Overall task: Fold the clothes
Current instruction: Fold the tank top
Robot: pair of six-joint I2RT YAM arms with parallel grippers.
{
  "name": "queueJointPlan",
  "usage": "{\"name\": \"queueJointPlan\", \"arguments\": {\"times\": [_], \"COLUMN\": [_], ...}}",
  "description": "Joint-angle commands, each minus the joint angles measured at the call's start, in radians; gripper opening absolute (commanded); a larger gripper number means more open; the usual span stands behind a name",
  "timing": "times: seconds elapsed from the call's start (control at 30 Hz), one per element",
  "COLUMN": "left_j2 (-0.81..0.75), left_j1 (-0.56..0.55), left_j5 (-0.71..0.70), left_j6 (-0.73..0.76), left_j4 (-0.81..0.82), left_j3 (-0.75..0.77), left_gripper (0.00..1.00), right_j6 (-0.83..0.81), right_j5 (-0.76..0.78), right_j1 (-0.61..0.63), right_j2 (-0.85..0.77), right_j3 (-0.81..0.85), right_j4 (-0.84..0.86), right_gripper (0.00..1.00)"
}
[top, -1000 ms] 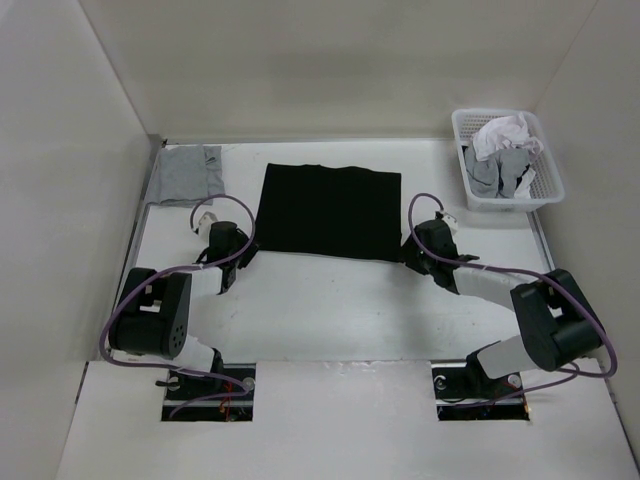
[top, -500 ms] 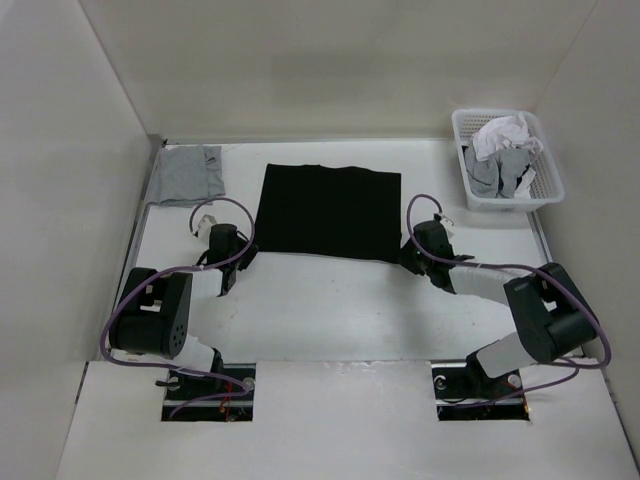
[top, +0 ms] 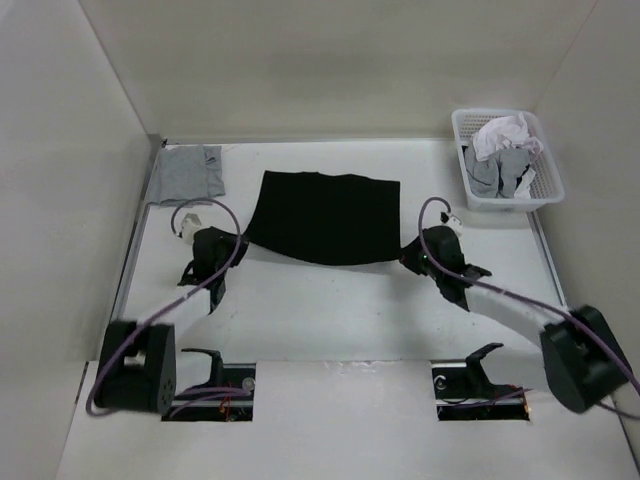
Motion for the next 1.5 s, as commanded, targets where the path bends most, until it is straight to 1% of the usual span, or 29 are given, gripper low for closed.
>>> {"name": "queueJointPlan", "arguments": {"times": [0.0,0.1,0.17,0.23,0.3,0.4,0.5,0.6,0.67,0.73,0.77,0.83,0.9,0.93,0.97,1.0,1.07,1.17,1.27,1.37,1.47], "left_j2": [-0.264,-0.511,-0.638,-0.755,-0.843,-0.904,-0.929,-0.914,-0.874,-0.811,-0.771,-0.669,-0.564,-0.474,-0.416,-0.336,-0.141,0.055,0.206,0.266,0.217], "left_j1": [0.042,0.064,0.053,0.036,0.022,-0.018,-0.042,-0.044,-0.042,-0.042,-0.047,-0.042,-0.042,-0.045,-0.045,-0.048,-0.05,-0.038,0.002,0.033,0.031], "left_j5": [0.028,0.055,0.048,0.043,0.022,-0.027,-0.053,-0.069,-0.058,-0.055,-0.046,-0.044,-0.05,-0.069,-0.07,-0.08,-0.09,-0.075,-0.052,-0.017,0.008], "left_j6": [0.01,0.051,0.086,0.115,0.152,0.181,0.192,0.201,0.191,0.175,0.157,0.143,0.129,0.12,0.114,0.112,0.105,0.103,0.083,0.065,0.043], "left_j4": [-0.076,-0.286,-0.422,-0.551,-0.643,-0.757,-0.808,-0.828,-0.811,-0.758,-0.716,-0.617,-0.515,-0.433,-0.385,-0.328,-0.233,-0.158,-0.125,-0.124,-0.121], "left_j3": [0.011,0.072,0.138,0.226,0.311,0.423,0.481,0.469,0.408,0.326,0.284,0.216,0.187,0.173,0.173,0.188,0.253,0.36,0.464,0.52,0.499], "left_gripper": [0.0,0.0,0.0,0.0,0.0,0.0,0.0,0.0,0.0,0.0,0.0,0.0,0.0,0.0,0.0,0.0,0.0,0.0,0.0,0.0,0.0], "right_j6": [-0.065,-0.102,-0.114,-0.111,-0.099,-0.056,-0.019,-0.015,-0.039,-0.082,-0.105,-0.156,-0.183,-0.185,-0.183,-0.18,-0.182,-0.191,-0.194,-0.196,-0.211], "right_j5": [0.047,0.076,0.113,0.162,0.22,0.326,0.411,0.463,0.504,0.488,0.428,0.248,0.067,-0.031,-0.073,-0.115,-0.146,-0.19,-0.221,-0.221,-0.216], "right_j1": [0.037,0.1,0.153,0.224,0.31,0.452,0.59,0.69,0.712,0.633,0.559,0.374,0.205,0.092,0.041,-0.034,-0.095,-0.138,-0.179,-0.199,-0.193], "right_j2": [-0.235,-0.503,-0.645,-0.764,-0.846,-0.891,-0.891,-0.863,-0.824,-0.746,-0.698,-0.608,-0.516,-0.436,-0.382,-0.287,-0.146,0.078,0.236,0.292,0.257], "right_j3": [0.012,0.053,0.113,0.201,0.298,0.427,0.501,0.501,0.46,0.414,0.382,0.29,0.207,0.169,0.156,0.15,0.183,0.304,0.433,0.515,0.515], "right_j4": [-0.099,-0.334,-0.496,-0.656,-0.777,-0.91,-0.962,-0.939,-0.907,-0.856,-0.817,-0.67,-0.503,-0.402,-0.347,-0.26,-0.185,-0.125,-0.097,-0.108,-0.129], "right_gripper": [0.0,0.0,0.0,0.0,0.0,0.0,0.0,0.0,0.0,0.01,0.0,0.0,0.0,0.0,0.0,0.0,0.0,0.0,0.0,0.0,0.0]}}
